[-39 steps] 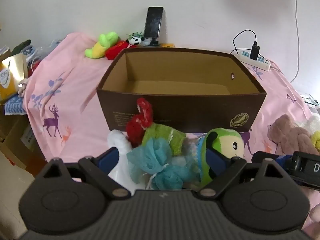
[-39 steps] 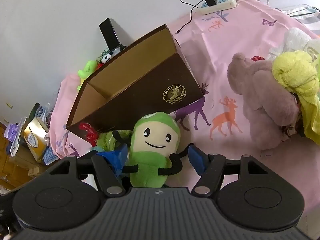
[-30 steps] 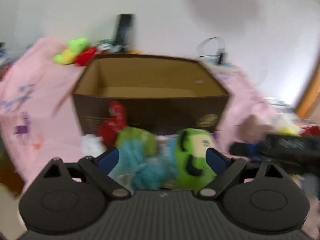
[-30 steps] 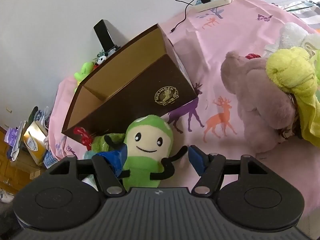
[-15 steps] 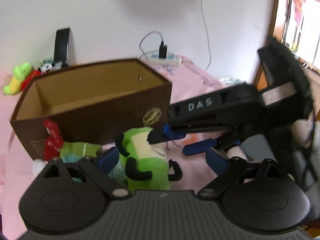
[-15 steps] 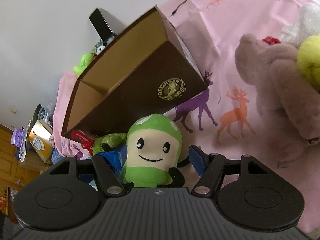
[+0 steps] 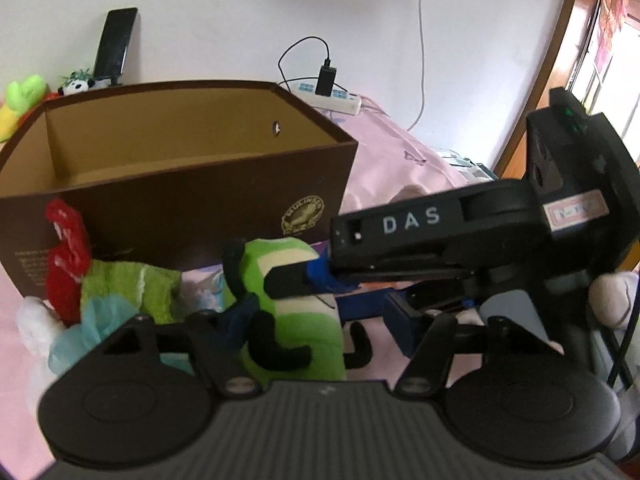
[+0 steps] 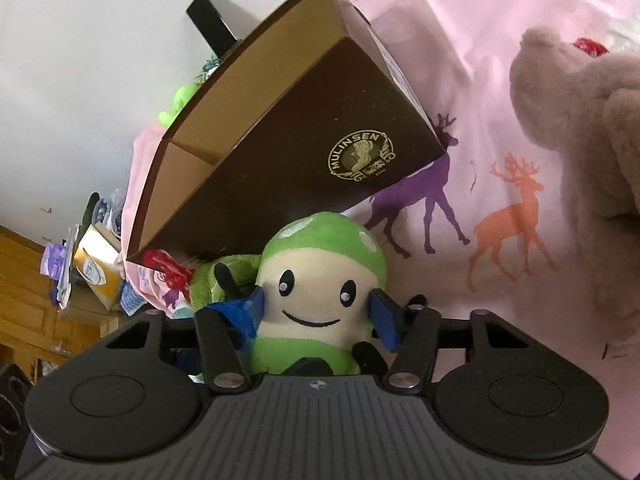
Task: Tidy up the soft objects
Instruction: 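Close the right gripper on the green-and-cream smiling plush in the pile, then lift the green plush with the right gripper and carry it over the box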
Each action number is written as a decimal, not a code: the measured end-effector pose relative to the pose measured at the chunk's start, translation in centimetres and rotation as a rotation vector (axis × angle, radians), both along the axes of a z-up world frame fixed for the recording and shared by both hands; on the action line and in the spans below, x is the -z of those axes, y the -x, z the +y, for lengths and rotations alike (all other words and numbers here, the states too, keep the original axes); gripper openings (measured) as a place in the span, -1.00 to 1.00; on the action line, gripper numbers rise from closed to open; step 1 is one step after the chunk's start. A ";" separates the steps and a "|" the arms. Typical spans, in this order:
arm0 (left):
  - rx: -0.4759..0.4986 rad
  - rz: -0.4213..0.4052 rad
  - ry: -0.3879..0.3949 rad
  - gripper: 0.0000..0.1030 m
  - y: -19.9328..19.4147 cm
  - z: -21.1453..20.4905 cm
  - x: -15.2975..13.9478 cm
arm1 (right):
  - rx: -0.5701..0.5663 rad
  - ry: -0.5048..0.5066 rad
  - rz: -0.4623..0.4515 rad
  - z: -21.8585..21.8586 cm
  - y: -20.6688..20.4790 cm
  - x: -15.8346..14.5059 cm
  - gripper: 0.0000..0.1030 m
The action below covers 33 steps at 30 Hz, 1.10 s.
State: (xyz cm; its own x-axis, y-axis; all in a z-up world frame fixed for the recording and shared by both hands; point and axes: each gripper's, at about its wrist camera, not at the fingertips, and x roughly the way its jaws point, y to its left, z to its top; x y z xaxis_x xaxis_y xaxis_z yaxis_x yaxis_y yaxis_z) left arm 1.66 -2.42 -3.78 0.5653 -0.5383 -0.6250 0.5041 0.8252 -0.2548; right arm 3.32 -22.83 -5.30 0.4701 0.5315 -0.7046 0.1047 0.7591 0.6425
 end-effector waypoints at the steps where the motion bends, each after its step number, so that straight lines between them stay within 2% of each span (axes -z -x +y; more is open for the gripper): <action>1: -0.002 0.001 0.005 0.20 0.1 0.2 0.0 | 0.001 -0.001 -0.002 -0.1 0.1 0.0 -0.25; 3: -0.003 0.007 0.022 -0.11 0.2 0.2 -0.2 | 0.006 -0.010 0.002 -0.5 0.2 0.0 -0.27; 8: 0.002 0.006 0.072 -0.13 0.4 0.1 -1.0 | 0.012 -0.013 -0.025 -1.3 1.1 -0.9 -0.28; 10: 0.014 -0.021 0.092 -0.13 0.9 -0.2 -1.7 | 0.013 -0.025 -0.045 -1.7 1.5 -1.7 -0.29; 15: 0.044 -0.130 0.111 -0.13 2.6 -1.2 -5.2 | 0.027 -0.004 -0.163 -2.1 2.6 -5.8 -0.29; 20: 0.059 -0.261 0.115 -0.13 3.1 -1.8 -9.6 | 0.010 0.033 -0.321 -2.0 2.1 -10.6 -0.30; 24: 0.054 -0.340 0.110 -0.14 0.9 -1.1 -13.3 | -0.031 0.100 -0.437 -0.7 -0.6 -14.1 -0.30; 27: 0.039 -0.371 0.074 -0.13 -1.6 -0.8 -15.0 | -0.077 0.171 -0.509 0.9 -3.6 -16.0 -0.30; 30: 0.024 -0.342 0.055 -0.13 -4.9 0.0 -15.4 | -0.117 0.215 -0.507 2.4 -7.0 -15.9 -0.30; 33: 0.007 -0.281 0.035 -0.13 -8.5 0.9 -13.8 | -0.153 0.229 -0.453 3.2 -10.1 -14.3 -0.30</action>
State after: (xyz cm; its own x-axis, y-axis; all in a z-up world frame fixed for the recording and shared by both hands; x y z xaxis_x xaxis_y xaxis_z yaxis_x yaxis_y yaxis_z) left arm 10.17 -1.52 10.05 0.7098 -0.5612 -0.4256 0.5648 0.8146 -0.1322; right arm 13.43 -19.64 9.04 0.6833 0.4742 -0.5552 -0.2681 0.8703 0.4132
